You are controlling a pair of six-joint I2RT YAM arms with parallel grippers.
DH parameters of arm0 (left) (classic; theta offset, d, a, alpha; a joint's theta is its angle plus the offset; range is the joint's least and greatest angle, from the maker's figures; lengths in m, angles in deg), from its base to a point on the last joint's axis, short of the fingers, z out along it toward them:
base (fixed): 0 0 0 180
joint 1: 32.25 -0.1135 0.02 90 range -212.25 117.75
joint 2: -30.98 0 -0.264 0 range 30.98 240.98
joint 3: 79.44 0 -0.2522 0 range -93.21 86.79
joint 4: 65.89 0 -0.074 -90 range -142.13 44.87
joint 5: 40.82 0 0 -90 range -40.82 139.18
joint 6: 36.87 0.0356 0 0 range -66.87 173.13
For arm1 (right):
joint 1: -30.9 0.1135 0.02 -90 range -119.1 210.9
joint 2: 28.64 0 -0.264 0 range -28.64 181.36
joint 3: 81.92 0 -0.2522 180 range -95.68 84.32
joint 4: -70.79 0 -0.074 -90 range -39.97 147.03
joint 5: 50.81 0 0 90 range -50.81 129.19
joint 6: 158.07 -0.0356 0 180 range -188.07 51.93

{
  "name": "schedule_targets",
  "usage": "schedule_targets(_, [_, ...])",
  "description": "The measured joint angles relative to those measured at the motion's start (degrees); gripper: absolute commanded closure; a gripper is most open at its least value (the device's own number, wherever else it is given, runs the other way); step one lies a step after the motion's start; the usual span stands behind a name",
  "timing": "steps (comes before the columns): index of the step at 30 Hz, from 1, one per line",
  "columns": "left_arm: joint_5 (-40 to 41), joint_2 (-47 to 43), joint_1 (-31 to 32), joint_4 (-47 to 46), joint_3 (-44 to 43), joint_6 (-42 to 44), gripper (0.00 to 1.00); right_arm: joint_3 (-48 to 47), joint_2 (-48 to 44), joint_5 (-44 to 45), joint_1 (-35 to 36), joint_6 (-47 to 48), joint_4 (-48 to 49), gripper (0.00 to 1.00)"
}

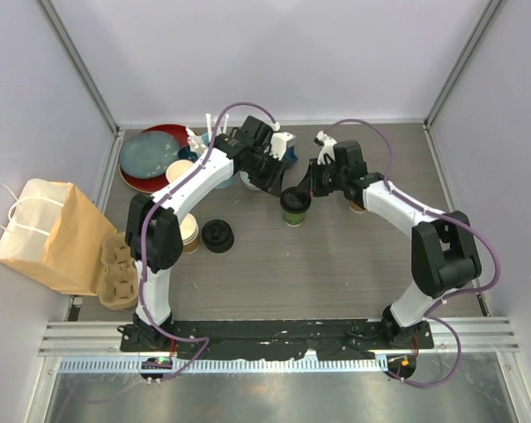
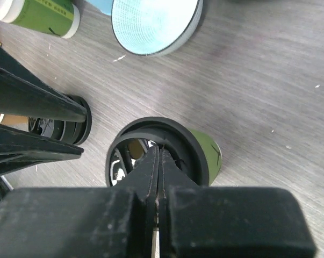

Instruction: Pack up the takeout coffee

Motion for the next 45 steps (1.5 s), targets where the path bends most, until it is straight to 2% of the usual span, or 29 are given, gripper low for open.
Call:
schedule_targets(8, [0.0, -0.02, -0.02, 0.94, -2.16, 0.74, 0.64, -4.28, -1.4, 2.21, 0.79, 1.7, -3.06, 0.97])
schedule_targets(9, [0.02, -0.11, -0.04, 0.98, -2.27, 0.76, 0.64, -5.4, -1.55, 2.4, 0.9, 2.16, -3.93, 0.93])
schedule_targets(10, [0.04, -0.17, -0.09, 1.01, -2.27, 0.79, 0.63, -6.38, -1.81, 2.56, 1.03, 2.8, -4.7, 0.82])
schedule_targets(11, [0.04, -0.22, -0.11, 1.14, -2.27, 0.79, 0.63, -7.13, -2.36, 2.58, 1.18, 3.37, -5.29, 0.77])
schedule_targets(12, [0.07, -0.28, -0.2, 1.22, -2.27, 0.79, 0.62, -7.56, -2.91, 2.4, 1.29, 4.04, -5.75, 0.63])
schedule_targets(13, [0.09, -0.33, -0.35, 1.38, -2.27, 0.94, 0.58, -7.98, -3.8, 1.95, 1.51, 5.75, -6.56, 0.54])
schedule_targets(15, [0.11, -0.61, -0.72, 1.79, -2.27, 1.46, 0.51, -8.31, -5.49, 1.27, 2.14, 9.09, -8.2, 0.46])
schedule_targets(18, [0.0, -1.95, -2.03, 2.62, -1.95, 2.49, 0.43, -8.26, -8.11, 0.5, 4.74, 17.9, -12.2, 0.46])
schedule_targets(25, [-0.55, -9.79, -7.3, 4.11, 0.76, 5.38, 0.39, -7.04, -9.33, 1.81, 10.45, 31.95, -16.0, 0.5])
schedule_targets(33, [-1.6, -20.52, -13.68, 6.78, 8.48, 10.23, 0.3, -8.72, -7.3, 7.52, 12.02, 32.63, -18.93, 0.45])
schedule_targets(39, [-1.01, -29.57, -21.53, 8.33, 16.52, 13.84, 0.26, -12.87, -8.11, 10.05, 22.1, 31.54, -15.8, 0.43])
schedule_targets(43, [-2.16, -33.14, -29.7, 9.4, 20.28, 15.45, 0.25, -14.56, -6.1, 7.34, 29.46, 37.64, -13.57, 0.44])
schedule_targets(45, [-3.69, -34.16, -34.16, 9.79, 21.9, 15.98, 0.25, -15.65, -2.78, 3.98, 32.11, 42.23, -12.57, 0.48])
